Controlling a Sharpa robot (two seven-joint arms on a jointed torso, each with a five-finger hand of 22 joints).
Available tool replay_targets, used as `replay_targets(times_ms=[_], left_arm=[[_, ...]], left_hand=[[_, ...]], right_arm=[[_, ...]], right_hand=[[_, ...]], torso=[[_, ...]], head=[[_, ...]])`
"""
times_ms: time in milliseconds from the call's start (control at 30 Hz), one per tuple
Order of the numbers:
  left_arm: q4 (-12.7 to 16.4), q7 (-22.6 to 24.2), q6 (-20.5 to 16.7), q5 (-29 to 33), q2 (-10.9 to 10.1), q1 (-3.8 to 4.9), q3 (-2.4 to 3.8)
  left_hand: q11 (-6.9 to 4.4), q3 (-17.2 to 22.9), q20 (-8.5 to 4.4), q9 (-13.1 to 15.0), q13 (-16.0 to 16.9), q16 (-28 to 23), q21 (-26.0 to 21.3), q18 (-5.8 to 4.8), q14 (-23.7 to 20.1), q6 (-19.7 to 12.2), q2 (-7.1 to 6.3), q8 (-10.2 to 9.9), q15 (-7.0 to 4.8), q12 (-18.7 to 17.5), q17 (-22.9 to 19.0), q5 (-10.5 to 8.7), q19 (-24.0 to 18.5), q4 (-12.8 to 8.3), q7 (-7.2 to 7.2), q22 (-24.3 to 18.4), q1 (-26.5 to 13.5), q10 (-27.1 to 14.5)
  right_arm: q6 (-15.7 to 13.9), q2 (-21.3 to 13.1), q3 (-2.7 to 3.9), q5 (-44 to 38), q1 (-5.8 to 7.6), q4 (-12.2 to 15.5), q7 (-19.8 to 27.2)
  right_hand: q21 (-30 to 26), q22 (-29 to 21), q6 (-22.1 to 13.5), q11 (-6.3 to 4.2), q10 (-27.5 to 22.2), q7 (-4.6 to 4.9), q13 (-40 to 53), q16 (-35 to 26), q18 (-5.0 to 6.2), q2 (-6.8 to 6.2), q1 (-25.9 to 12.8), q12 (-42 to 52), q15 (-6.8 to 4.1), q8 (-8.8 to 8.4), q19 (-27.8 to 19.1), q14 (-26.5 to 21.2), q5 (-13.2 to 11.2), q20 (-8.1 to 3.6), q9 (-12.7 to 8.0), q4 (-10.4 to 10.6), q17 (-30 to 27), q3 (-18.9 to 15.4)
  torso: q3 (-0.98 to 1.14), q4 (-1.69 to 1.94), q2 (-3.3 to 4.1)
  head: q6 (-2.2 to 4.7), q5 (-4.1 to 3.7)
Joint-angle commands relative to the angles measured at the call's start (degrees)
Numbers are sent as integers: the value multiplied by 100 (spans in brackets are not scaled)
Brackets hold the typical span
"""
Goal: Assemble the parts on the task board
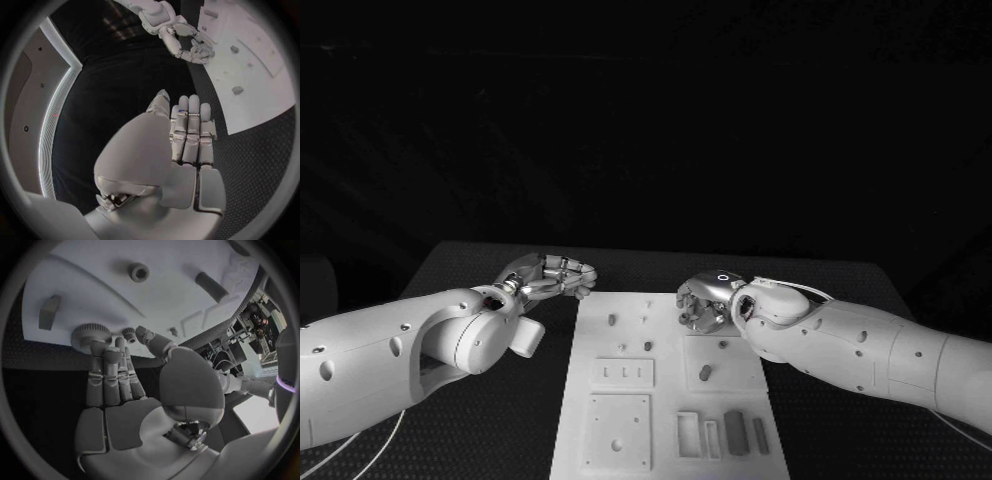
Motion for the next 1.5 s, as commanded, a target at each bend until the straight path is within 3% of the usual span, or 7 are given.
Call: replay_targets(times_ms=[33, 433, 567, 800, 967, 1133, 1500], left_arm=[[22, 34, 49, 35, -1, 8, 4], [37, 27, 56, 35, 0, 9, 5], [51, 22, 51, 35, -6, 9, 5], [78, 12, 52, 36, -42, 9, 5], [59, 2, 52, 36, -27, 9, 5], [48, -4, 55, 36, -23, 9, 5], [50, -13, 51, 37, -35, 9, 5]], left_hand=[[-7, -39, -13, -7, 9, 33, 24, -32, 21, 32, 3, -39, 2, -38, 8, -34, 32, -10, 1, -7, -69, 32], [-6, -39, -15, -9, 13, 34, 31, -32, 23, 28, 4, -53, 0, -50, 16, -34, 34, -9, 9, -12, -115, 35], [-6, -38, -16, -9, 14, 34, 31, -32, 24, 29, 5, -55, 0, -51, 17, -34, 35, -9, 9, -12, -119, 36], [-6, -38, -16, -9, 14, 33, 32, -32, 23, 28, 5, -57, -1, -53, 18, -34, 35, -9, 10, -13, -123, 36], [-7, -33, -18, -9, 15, 33, 34, -30, 23, 27, 8, -60, -2, -56, 20, -31, 35, -12, 10, -14, -123, 36], [-6, -32, -19, -9, 15, 33, 34, -30, 23, 25, 5, -63, -2, -59, 21, -31, 35, -12, 11, -15, -126, 35], [-6, -28, -20, -10, 17, 33, 36, -29, 24, 24, 4, -68, -3, -63, 24, -31, 34, -14, 12, -17, -128, 35]], right_arm=[[-199, -2, -1, -267, 0, 21, -110], [-238, 71, -6, -347, 0, -1, -130], [-188, 99, -67, -407, -23, -11, -138], [-105, 69, -89, -503, -51, 50, -159], [-101, 53, -89, -588, -51, 72, -189], [-59, 39, -89, -662, -51, 114, -178], [-324, 9, -90, -834, -62, 198, -250]], right_hand=[[26, 113, 71, 449, -737, 25, -34, 28, 68, 1, 59, -23, -3, 14, -1, 9, -17, -43, -5, -2, -11, 47], [101, 111, 142, 438, -426, 36, -253, 150, 68, -45, 75, -25, -15, 57, 95, 71, -28, -91, 2, 117, -72, 163], [143, 117, 225, 401, -263, 21, -302, 197, 68, -38, 65, 11, -51, 106, 134, 104, -32, -117, 20, 138, -90, 154], [199, 119, 388, 318, 4, -23, -331, 245, 68, -31, 14, 94, -129, 195, 171, 146, -30, -147, 59, 156, -119, 96], [251, 120, 677, 207, 326, -126, -288, 278, 68, 17, 7, 236, -237, 361, 221, 202, -30, -177, 157, 158, -140, 73], [272, 112, 755, 149, 462, -158, -280, 283, 68, 40, 50, 275, -293, 400, 234, 217, -33, -202, 207, 139, -169, 138], [354, 106, 1085, 0, 870, -300, -218, 335, 68, 153, 242, 414, -436, 572, 323, 315, -34, -262, 389, 64, -213, 445]], torso=[[5, -1, 51], [14, 1, 129], [15, 14, 151], [22, 28, 192], [14, 26, 212], [21, 27, 237], [28, 33, 273]], head=[[19, -8], [54, -27], [52, -28], [36, -21], [40, -32], [50, -36], [90, -48]])
